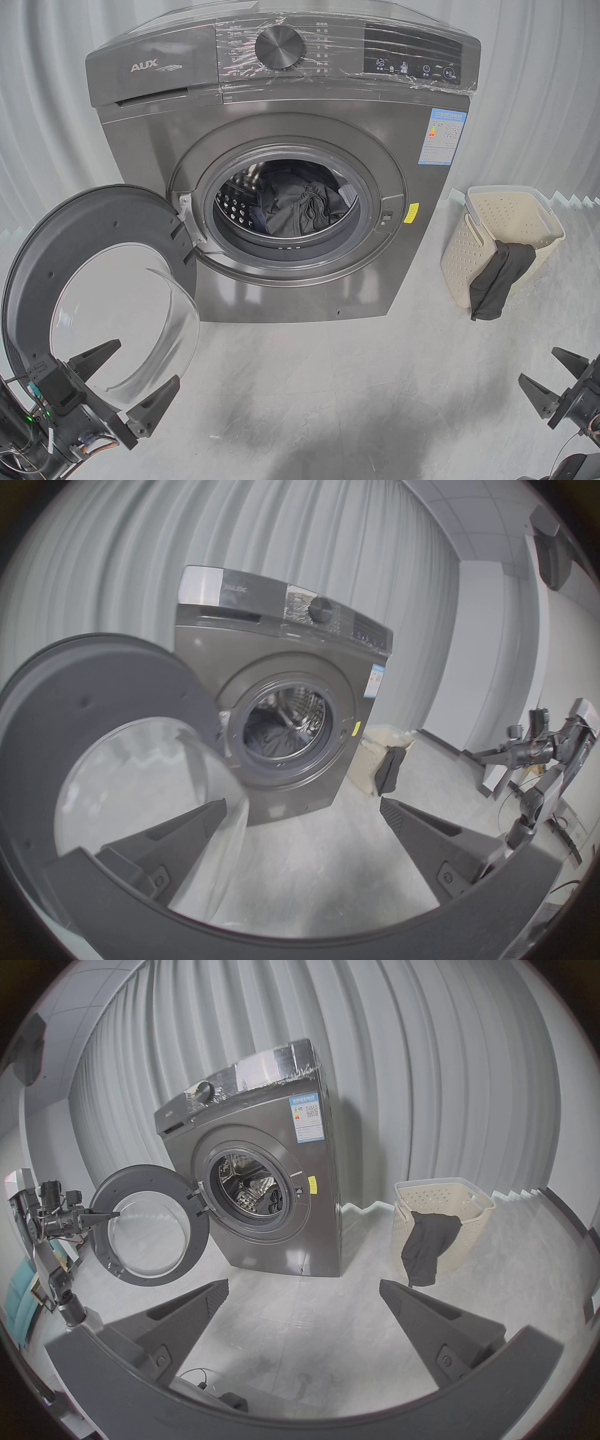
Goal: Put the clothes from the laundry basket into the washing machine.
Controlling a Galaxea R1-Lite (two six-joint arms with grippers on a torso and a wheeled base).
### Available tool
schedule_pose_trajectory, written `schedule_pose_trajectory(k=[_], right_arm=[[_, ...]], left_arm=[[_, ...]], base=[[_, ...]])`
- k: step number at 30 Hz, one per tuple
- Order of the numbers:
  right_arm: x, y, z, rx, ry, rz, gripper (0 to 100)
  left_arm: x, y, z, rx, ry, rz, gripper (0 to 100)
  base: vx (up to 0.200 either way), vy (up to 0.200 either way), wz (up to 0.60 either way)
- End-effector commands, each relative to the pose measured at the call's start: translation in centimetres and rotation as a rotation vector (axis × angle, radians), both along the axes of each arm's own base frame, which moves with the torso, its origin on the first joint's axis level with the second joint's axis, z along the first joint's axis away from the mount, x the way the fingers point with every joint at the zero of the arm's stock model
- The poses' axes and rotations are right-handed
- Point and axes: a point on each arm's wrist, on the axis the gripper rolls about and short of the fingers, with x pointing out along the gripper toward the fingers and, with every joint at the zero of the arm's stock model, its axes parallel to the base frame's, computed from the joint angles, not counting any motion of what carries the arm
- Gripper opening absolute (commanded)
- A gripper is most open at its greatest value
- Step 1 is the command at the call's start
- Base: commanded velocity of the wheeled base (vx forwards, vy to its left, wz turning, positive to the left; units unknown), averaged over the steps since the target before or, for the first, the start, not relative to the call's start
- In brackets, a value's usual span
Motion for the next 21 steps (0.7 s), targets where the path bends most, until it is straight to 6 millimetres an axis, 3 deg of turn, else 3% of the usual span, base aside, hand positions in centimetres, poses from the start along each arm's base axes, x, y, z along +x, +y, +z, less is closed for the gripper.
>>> schedule_pose_trajectory(k=[1,5,16,21], right_arm=[[-4.2,-2.2,-1.2,0.021,-0.123,-0.115,100],[-5.0,-2.5,-1.7,0.022,-0.136,-0.167,100],[-7.4,-2.9,-4.3,0.012,-0.138,-0.28,100],[-7.4,-2.9,-4.3,0.028,-0.135,-0.282,100]], left_arm=[[-3.5,4.1,-0.2,-0.078,-0.023,0.104,100],[-4.9,5.4,-0.9,-0.085,-0.02,0.135,100],[-7.0,7.4,-2.4,-0.087,-0.033,0.36,100],[-8.0,7.9,-3.1,-0.087,-0.048,0.467,100]], base=[[0.0,0.0,0.0],[0.0,0.0,0.0],[0.0,-0.2,0.0],[0.0,-0.2,0.0]])
